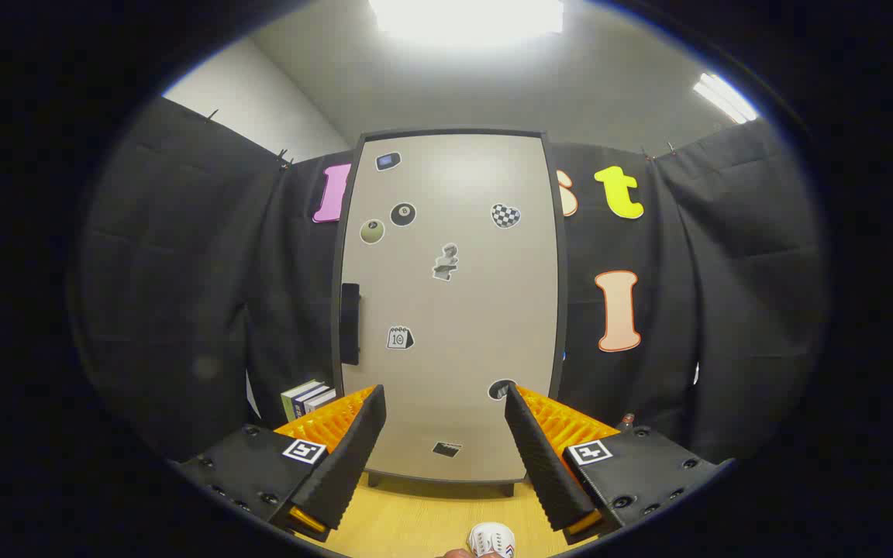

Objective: Open the shoe cabinet door, grab the shoes and put them into the shoe cabinet, then close the shoe cabinet door.

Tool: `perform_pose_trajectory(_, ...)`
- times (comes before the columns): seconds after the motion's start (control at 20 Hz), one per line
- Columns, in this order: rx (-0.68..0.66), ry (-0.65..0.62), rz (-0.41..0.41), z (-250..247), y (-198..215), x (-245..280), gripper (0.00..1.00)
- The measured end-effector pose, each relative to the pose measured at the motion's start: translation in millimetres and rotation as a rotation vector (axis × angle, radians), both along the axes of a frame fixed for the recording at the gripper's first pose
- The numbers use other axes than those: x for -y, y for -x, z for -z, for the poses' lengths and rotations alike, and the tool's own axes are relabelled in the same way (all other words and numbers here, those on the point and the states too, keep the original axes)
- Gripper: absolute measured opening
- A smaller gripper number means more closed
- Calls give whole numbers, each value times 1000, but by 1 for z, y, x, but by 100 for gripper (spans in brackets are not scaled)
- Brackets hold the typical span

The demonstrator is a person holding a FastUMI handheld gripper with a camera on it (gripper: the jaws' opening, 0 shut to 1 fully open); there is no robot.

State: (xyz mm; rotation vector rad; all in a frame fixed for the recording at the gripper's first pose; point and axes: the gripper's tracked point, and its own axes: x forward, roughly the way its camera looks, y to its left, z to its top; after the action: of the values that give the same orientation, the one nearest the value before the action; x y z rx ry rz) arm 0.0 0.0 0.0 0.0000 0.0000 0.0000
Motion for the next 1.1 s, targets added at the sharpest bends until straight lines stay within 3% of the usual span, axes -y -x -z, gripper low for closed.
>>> perform_pose_trajectory(0.55,-37,-51,-27,1,17,-16,98)
perform_pose_trajectory(1.1,-99,23,-43,9,10,-36,97)
